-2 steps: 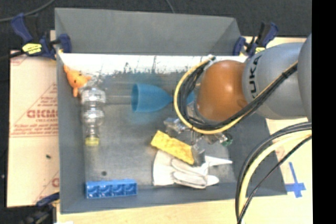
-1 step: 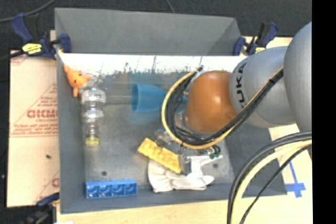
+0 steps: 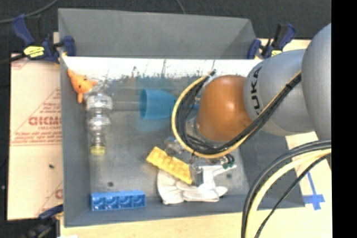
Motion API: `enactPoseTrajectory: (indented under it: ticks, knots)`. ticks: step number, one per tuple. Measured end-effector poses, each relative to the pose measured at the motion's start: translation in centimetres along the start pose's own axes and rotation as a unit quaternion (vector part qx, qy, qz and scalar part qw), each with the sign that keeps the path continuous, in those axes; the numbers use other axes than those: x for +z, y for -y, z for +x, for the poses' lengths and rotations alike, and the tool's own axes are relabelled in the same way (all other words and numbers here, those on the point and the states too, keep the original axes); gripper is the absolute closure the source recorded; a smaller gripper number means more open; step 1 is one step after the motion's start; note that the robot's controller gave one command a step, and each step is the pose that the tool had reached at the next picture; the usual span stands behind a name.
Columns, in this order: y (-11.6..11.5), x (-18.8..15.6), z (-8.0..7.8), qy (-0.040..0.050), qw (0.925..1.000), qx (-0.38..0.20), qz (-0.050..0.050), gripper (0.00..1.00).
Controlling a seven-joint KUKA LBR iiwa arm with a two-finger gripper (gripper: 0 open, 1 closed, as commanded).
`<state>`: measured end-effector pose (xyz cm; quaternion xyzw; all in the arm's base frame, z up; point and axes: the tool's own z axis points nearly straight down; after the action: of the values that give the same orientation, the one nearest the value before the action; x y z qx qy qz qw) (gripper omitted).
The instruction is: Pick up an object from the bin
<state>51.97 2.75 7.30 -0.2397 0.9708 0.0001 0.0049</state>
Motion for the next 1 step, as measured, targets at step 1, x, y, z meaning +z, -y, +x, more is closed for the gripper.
enactPoseTrajectory:
  ticks: [1]
  knots:
    - [-0.02,-0.32,0.03,0.0000,1.0000,0.000,0.000,1.00]
